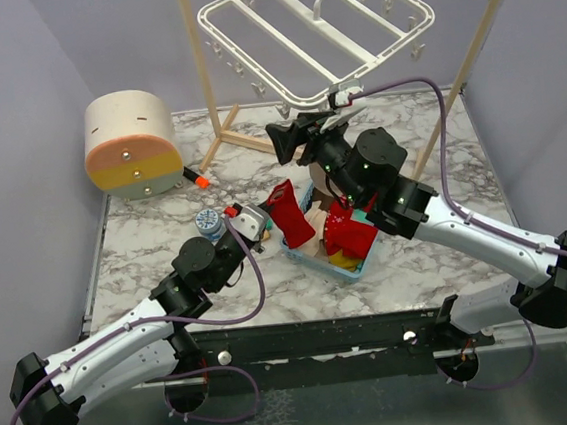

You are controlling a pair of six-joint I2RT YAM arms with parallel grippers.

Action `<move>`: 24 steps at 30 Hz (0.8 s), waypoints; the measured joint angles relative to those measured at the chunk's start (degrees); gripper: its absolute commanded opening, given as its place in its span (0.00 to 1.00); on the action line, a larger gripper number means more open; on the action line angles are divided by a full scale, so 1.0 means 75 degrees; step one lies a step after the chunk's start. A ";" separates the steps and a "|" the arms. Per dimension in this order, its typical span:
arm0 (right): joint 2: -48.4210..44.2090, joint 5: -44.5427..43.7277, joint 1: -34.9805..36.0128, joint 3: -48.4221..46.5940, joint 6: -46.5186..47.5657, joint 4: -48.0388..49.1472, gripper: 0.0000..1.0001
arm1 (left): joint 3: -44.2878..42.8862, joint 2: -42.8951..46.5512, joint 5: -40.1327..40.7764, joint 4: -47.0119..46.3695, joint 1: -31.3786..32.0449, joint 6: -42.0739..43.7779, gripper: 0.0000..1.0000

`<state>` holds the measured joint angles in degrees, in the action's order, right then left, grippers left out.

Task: Clip the socks to the hanger
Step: Open the clamp at the hanger.

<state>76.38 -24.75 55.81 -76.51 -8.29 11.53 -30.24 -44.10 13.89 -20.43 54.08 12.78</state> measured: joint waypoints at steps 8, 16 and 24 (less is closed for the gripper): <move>0.0356 -0.0017 -0.0023 -0.0067 -0.0064 0.0096 0.72 | 0.0009 0.0026 -0.0003 0.0000 -0.0003 0.0000 0.00; 0.0402 -0.0017 -0.0073 -0.0227 -0.0096 0.0125 0.71 | 0.0023 0.0087 -0.0003 0.0000 -0.0003 -0.0003 0.00; 0.0527 -0.0017 -0.0122 -0.0423 -0.0090 0.0134 0.68 | 0.0082 0.0111 -0.0003 -0.0003 -0.0003 -0.0003 0.00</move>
<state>80.34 -24.88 54.89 -79.68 -8.97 12.53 -29.63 -43.27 13.87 -20.45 54.06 12.75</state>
